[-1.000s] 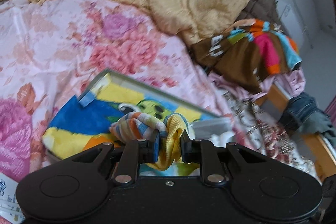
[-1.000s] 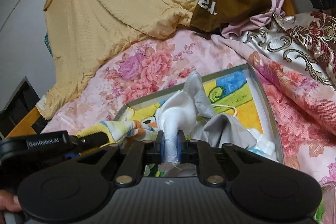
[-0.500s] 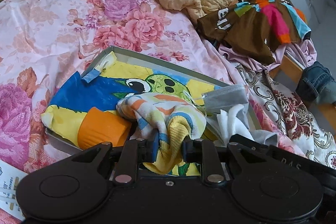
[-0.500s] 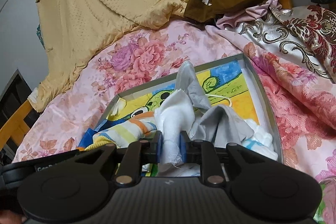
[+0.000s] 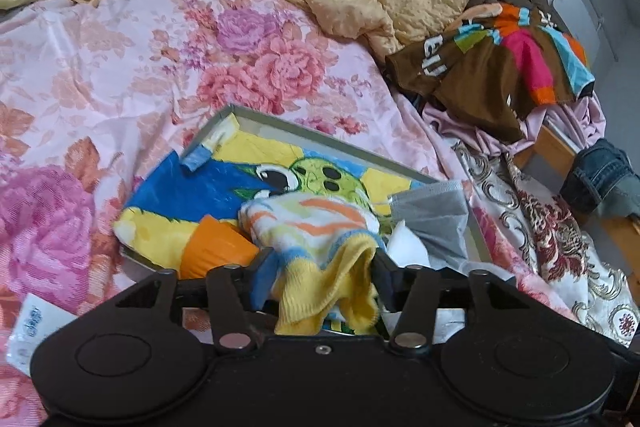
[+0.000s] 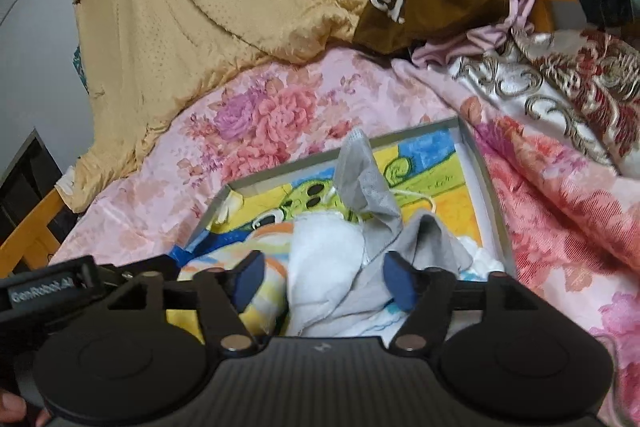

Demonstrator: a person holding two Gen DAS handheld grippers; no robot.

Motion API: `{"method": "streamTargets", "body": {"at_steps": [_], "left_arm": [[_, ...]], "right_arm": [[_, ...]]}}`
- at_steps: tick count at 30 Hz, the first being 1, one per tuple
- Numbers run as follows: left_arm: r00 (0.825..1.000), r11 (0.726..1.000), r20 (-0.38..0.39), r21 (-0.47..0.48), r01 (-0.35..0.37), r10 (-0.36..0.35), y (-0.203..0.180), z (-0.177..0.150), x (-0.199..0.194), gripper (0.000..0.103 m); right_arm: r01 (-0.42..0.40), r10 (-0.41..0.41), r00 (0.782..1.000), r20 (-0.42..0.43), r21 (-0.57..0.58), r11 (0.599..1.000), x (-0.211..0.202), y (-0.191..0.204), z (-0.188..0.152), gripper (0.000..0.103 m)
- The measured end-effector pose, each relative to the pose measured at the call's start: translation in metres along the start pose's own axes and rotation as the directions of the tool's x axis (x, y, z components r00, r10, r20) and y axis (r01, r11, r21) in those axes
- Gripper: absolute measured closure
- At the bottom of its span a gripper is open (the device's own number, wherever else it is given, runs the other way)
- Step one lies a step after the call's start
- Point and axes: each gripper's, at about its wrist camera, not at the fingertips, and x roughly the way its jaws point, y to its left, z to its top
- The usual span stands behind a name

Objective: Organize soft objects
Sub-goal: 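Release striped sock into tray with left tool while right tool releases white cloth, then move left tool to black drawstring pouch while right tool approaches grey pouch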

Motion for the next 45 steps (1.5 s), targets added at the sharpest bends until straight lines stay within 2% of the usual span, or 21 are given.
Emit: {"method": "streamTargets", "body": {"at_steps": [7, 13, 19, 25, 30, 34, 40, 45], "left_arm": [[0.997, 1.000, 0.076, 0.013, -0.015, 0.014, -0.002, 0.013, -0.040, 0.029], [0.987, 0.997, 0.155, 0.066, -0.042, 0.032, -0.006, 0.017, -0.089, 0.011], [0.979, 0.994, 0.204, 0.095, -0.049, 0.029, -0.009, 0.014, -0.143, 0.003], [0.963, 0.990, 0.270, 0.130, -0.050, 0.013, -0.010, -0.007, -0.195, 0.001], [0.965, 0.987, 0.262, 0.156, -0.050, 0.007, -0.005, -0.027, -0.224, 0.001], [0.969, 0.986, 0.247, 0.157, -0.056, 0.016, 0.002, -0.041, -0.236, 0.001], [0.965, 0.983, 0.258, 0.160, -0.092, 0.049, 0.014, -0.072, -0.251, 0.001], [0.976, 0.981, 0.211, 0.169, -0.096, 0.059, 0.027, -0.092, -0.253, 0.001]], "right_arm": [[0.006, -0.002, 0.996, 0.086, -0.042, 0.999, -0.036, 0.011, 0.009, 0.012], [-0.016, 0.031, 0.981, 0.190, -0.080, 0.997, -0.083, 0.024, 0.018, 0.003], [-0.016, 0.054, 0.965, 0.256, -0.148, 0.989, -0.124, 0.045, 0.012, 0.000], [-0.008, 0.064, 0.963, 0.262, -0.209, 0.978, -0.157, 0.067, -0.009, 0.000], [-0.007, 0.073, 0.962, 0.265, -0.244, 0.970, -0.180, 0.085, -0.033, 0.000], [0.001, 0.065, 0.969, 0.237, -0.269, 0.963, -0.185, 0.094, -0.053, 0.000], [-0.002, 0.046, 0.984, 0.171, -0.249, 0.968, -0.188, 0.094, -0.084, 0.000], [-0.003, 0.038, 0.991, 0.127, -0.264, 0.965, -0.191, 0.095, -0.104, 0.000]]}}
